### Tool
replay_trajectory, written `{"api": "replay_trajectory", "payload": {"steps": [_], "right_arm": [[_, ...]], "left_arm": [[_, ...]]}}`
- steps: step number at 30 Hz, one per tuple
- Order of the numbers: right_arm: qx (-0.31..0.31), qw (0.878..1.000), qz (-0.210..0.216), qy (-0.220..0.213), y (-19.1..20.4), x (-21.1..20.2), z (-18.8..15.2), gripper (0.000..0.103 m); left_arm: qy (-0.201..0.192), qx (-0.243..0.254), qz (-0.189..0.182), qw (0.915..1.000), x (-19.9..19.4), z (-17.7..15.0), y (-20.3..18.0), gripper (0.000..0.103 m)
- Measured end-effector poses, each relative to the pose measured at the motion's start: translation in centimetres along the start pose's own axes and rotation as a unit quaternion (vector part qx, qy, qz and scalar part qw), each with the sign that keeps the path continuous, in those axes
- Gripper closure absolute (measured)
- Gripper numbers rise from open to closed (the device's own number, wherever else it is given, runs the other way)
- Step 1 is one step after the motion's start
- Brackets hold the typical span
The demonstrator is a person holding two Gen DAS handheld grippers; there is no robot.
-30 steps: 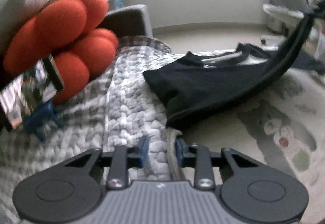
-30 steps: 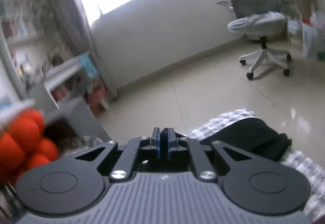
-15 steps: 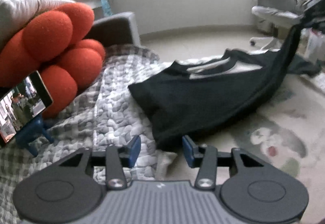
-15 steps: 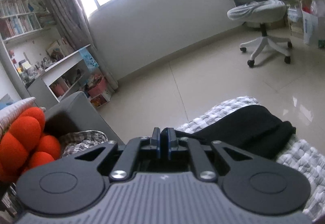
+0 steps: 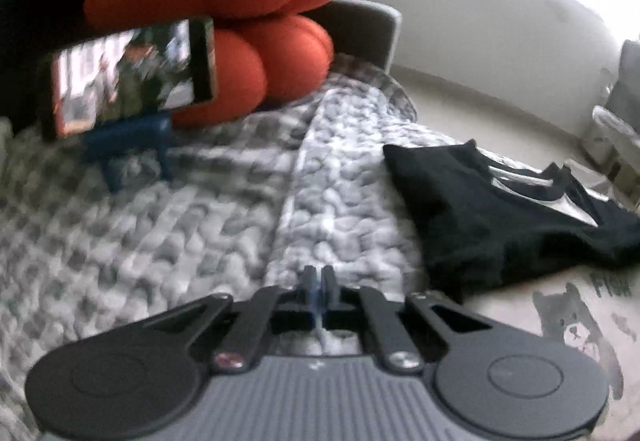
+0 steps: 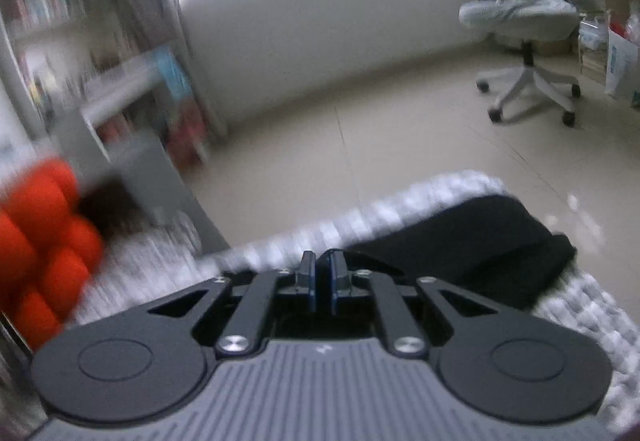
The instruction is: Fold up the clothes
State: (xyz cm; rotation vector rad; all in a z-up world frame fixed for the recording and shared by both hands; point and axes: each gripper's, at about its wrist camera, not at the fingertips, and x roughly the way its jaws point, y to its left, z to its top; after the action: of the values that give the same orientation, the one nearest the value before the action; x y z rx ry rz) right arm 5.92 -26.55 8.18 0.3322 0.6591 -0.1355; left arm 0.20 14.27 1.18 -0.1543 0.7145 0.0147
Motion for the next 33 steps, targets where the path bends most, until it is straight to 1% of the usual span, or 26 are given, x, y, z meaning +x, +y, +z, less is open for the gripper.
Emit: {"api": "replay_trajectory", "payload": {"steps": [2,4,7,12,14,19,21,22,23,24,25,26,27,29,30,31,32,33], "right_arm": [[-0.040,0.998,-0.028,0.030,0.8,1.3,-0.9,0.094],[-0.059,0.996,-0.046,0.044,1.1,1.9,-1.3,0.093],[-0.046,0.997,-0.053,0.045,0.8,1.8,-1.0,0.092],[-0.020,0.998,-0.056,0.027,-0.3,1.0,-0.7,0.091],[-0.017,0.998,-0.056,0.034,-0.6,1.0,-0.6,0.091],[-0.014,0.996,-0.065,0.054,-1.2,1.6,-0.9,0.091],[-0.019,0.996,-0.063,0.058,-1.1,1.7,-1.0,0.091],[-0.023,0.996,-0.062,0.058,-1.0,1.7,-1.1,0.091],[-0.027,0.996,-0.061,0.057,-0.8,1.7,-1.1,0.091],[-0.029,0.996,-0.058,0.054,-0.7,1.7,-1.1,0.091],[-0.031,0.997,-0.055,0.051,-0.6,1.6,-1.1,0.091],[-0.034,0.997,-0.051,0.046,-0.5,1.4,-1.0,0.091],[-0.037,0.997,-0.047,0.042,-0.3,1.2,-1.0,0.091],[-0.041,0.998,-0.039,0.033,-0.1,0.9,-0.9,0.091],[-0.044,0.998,-0.036,0.031,0.0,0.8,-0.9,0.091],[-0.047,0.998,-0.032,0.030,0.1,0.8,-0.8,0.091],[-0.052,0.998,-0.030,0.029,0.2,0.8,-0.9,0.091],[-0.056,0.998,-0.029,0.028,0.3,0.8,-0.9,0.091]], "left_arm": [[-0.002,0.005,-0.007,1.0000,-0.4,0.1,0.0,0.100],[-0.003,0.002,-0.015,0.9999,-0.8,0.4,0.1,0.100],[-0.006,0.002,-0.022,0.9997,-1.1,0.7,0.2,0.100],[-0.001,0.004,-0.037,0.9993,-1.4,0.8,0.3,0.099],[0.000,0.001,-0.042,0.9991,-1.4,1.1,0.3,0.098],[0.011,-0.038,-0.059,0.9975,-0.5,3.5,0.8,0.089],[0.012,-0.032,-0.071,0.9969,0.1,4.8,0.1,0.088],[0.011,-0.025,-0.076,0.9968,0.5,5.5,-0.5,0.083],[0.011,-0.018,-0.079,0.9967,1.0,6.2,-1.1,0.075],[0.012,-0.013,-0.083,0.9964,1.5,6.8,-1.8,0.070],[0.015,-0.011,-0.090,0.9958,2.2,7.3,-2.4,0.062],[0.021,-0.010,-0.098,0.9949,2.9,7.8,-3.1,0.058],[0.030,-0.009,-0.101,0.9944,3.7,8.1,-3.7,0.057],[0.047,-0.004,-0.096,0.9943,5.2,8.3,-5.0,0.059],[0.052,0.008,-0.086,0.9949,5.8,8.1,-5.6,0.060],[0.056,0.022,-0.075,0.9953,6.4,7.9,-6.2,0.071],[0.056,0.036,-0.065,0.9956,6.7,7.6,-6.7,0.093],[0.053,0.050,-0.055,0.9959,6.9,7.3,-7.1,0.095]]}}
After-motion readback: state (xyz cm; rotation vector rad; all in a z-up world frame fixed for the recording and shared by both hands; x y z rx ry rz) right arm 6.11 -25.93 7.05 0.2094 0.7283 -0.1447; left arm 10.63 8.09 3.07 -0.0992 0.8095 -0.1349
